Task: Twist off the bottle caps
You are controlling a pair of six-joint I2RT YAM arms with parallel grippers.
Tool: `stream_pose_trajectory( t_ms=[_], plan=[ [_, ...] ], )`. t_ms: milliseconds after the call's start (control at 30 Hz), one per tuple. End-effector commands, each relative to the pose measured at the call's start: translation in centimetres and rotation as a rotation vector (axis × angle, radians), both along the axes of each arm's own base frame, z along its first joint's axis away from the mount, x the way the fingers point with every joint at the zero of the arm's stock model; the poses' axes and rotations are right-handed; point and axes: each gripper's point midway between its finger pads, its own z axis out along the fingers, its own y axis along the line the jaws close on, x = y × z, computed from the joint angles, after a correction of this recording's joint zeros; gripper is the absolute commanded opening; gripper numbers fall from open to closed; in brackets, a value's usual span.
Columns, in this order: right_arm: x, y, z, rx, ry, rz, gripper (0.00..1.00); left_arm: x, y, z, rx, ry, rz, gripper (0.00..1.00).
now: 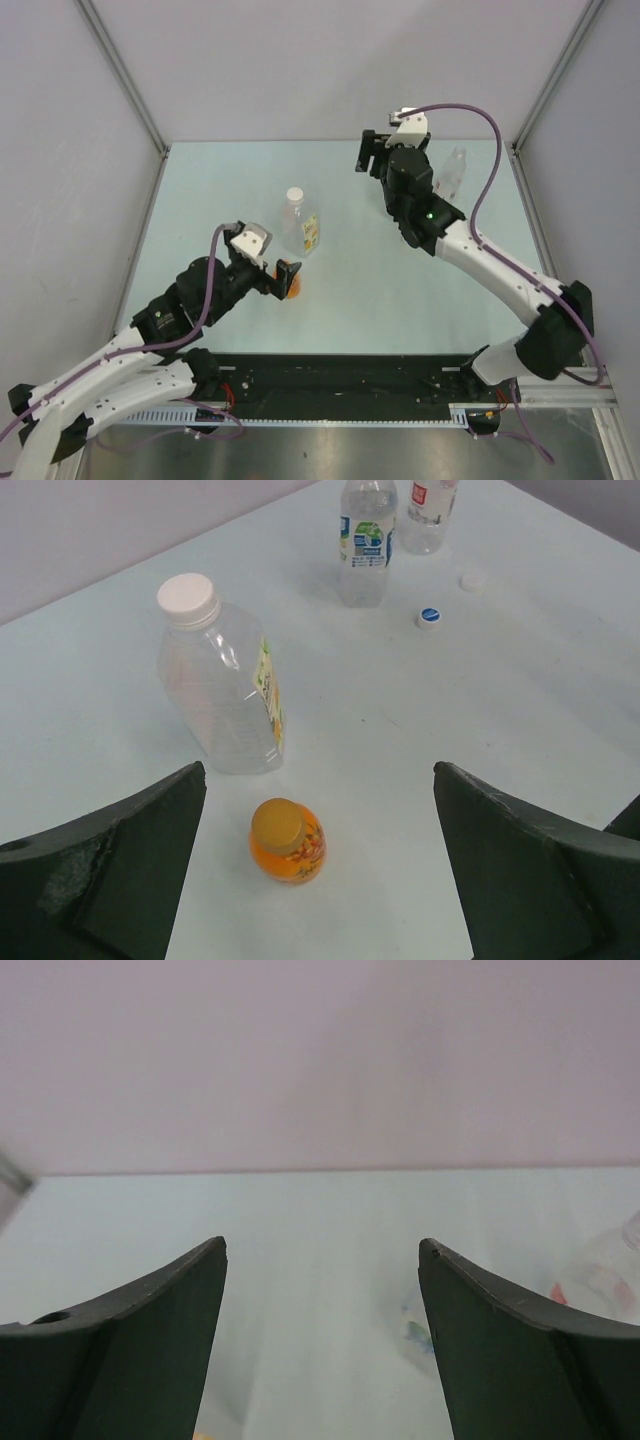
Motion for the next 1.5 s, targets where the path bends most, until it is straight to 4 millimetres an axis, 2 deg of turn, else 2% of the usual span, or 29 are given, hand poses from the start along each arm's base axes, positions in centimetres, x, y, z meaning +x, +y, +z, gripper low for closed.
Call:
stream_pose_trajectory(
  t_ms=[0, 33, 100, 133, 167, 200, 233, 333, 400, 433, 500, 533, 600, 767, 867, 1100, 1367, 1467],
  plan=[
    [-5.8, 4.1, 6.9, 0.096, -0.096, 0.235, 0.8, 1.8, 1.8, 2.7, -0.111, 0.006, 0.141, 1.0],
    [-6.7, 5.2, 7.0, 0.11, -0.091, 0.293, 0.8, 3.0, 3.3, 2.5, -0.124, 0.022, 0.217, 1.0],
    [-8.3, 7.8, 6.3, 0.126, -0.049, 0.421, 0.8, 3.8, 4.0, 2.0, -0.18, 0.09, 0.255, 1.0],
    [-8.7, 8.6, 5.9, 0.146, -0.027, 0.461, 0.8, 4.8, 5.9, 1.8, -0.2, 0.113, 0.331, 1.0],
    [-8.9, 9.2, 5.5, 0.15, -0.016, 0.492, 0.8, 5.1, 6.6, 1.5, -0.222, 0.135, 0.362, 1.0],
    [-9.2, 10.6, 4.0, 0.137, 0.018, 0.549, 0.8, 5.3, 6.9, 1.2, -0.263, 0.17, 0.383, 1.0],
    [-9.2, 11.2, 3.5, 0.144, 0.034, 0.571, 0.8, 5.9, 8.3, 0.6, -0.276, 0.194, 0.444, 1.0],
    [-8.8, 13.1, 0.7, 0.133, 0.094, 0.616, 0.8, 6.1, 9.9, -0.6, -0.32, 0.24, 0.541, 1.0],
    [-8.7, 14.6, 0.0, 0.144, 0.095, 0.667, 0.8, 6.0, 9.5, -1.4, -0.336, 0.253, 0.527, 1.0],
    [-8.0, 15.6, -1.6, 0.137, 0.119, 0.67, 0.81, 5.9, 9.5, -1.7, -0.344, 0.255, 0.528, 1.0],
    [-7.2, 16.9, -2.1, 0.163, 0.101, 0.69, 0.82, 5.8, 9.4, -2.9, -0.358, 0.283, 0.537, 1.0],
    [-6.8, 17.8, -3.2, 0.159, 0.11, 0.699, 0.82, 5.7, 9.3, -3.1, -0.363, 0.289, 0.531, 1.0],
    [-6.2, 18.4, -3.2, 0.178, 0.087, 0.684, 0.82, 5.2, 9.4, -3.3, -0.366, 0.291, 0.529, 1.0],
    [-5.3, 21.0, -5.2, 0.145, 0.135, 0.694, 0.83, 4.2, 10.5, -3.1, -0.355, 0.258, 0.543, 1.0],
    [-5.2, 21.6, -7.0, 0.102, 0.166, 0.674, 0.82, 4.0, 10.6, -3.5, -0.342, 0.259, 0.543, 1.0],
    [-4.3, 21.1, -9.7, 0.053, 0.21, 0.605, 0.79, 3.9, 9.8, -4.6, -0.352, 0.28, 0.504, 1.0],
    [-2.9, 20.1, -10.6, 0.028, 0.21, 0.54, 0.76, 3.8, 9.6, -4.7, -0.355, 0.283, 0.494, 1.0],
    [-2.4, 20.0, -11.0, 0.02, 0.213, 0.527, 0.72, 3.7, 9.5, -4.6, -0.356, 0.282, 0.487, 1.0]
  ],
)
